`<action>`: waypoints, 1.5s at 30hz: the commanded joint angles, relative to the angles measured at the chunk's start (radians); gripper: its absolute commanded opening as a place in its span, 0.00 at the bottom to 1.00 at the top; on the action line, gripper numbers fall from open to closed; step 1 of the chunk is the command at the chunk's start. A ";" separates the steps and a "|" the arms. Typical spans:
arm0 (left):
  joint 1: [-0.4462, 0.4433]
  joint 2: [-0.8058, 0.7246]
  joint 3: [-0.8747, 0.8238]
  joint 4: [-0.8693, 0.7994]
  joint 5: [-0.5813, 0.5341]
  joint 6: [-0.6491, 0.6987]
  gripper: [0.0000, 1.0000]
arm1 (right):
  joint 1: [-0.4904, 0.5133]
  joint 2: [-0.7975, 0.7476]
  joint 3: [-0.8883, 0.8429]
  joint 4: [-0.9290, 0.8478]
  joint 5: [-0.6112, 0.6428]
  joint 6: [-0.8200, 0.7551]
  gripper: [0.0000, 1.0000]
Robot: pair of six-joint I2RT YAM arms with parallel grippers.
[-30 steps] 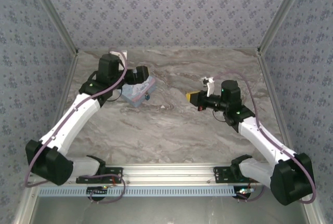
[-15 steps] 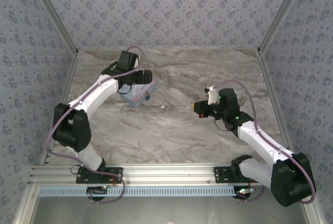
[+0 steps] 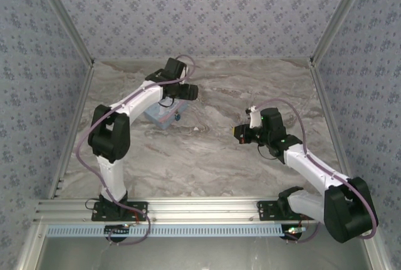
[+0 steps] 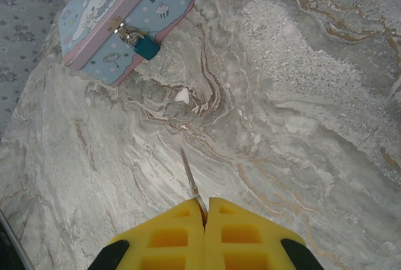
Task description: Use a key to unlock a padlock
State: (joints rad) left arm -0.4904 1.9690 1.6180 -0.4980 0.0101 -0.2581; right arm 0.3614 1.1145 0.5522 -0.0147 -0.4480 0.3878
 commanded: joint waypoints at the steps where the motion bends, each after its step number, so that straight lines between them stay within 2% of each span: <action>1: -0.001 0.032 0.052 -0.017 -0.002 0.030 0.84 | 0.002 0.004 -0.005 -0.019 0.009 0.007 0.00; 8: -0.005 0.067 0.060 -0.022 0.019 0.037 0.85 | -0.002 0.008 0.001 -0.029 0.012 0.003 0.00; 25: -0.102 -0.015 -0.174 0.046 -0.002 0.012 0.85 | -0.080 -0.012 0.037 -0.114 -0.009 -0.019 0.00; 45: -0.294 -0.131 -0.277 0.062 0.002 -0.076 0.85 | -0.294 -0.122 0.008 -0.233 -0.090 -0.015 0.00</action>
State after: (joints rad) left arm -0.7605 1.8526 1.3621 -0.3748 -0.0311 -0.2955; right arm 0.0834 1.0073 0.5598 -0.2043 -0.5083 0.3836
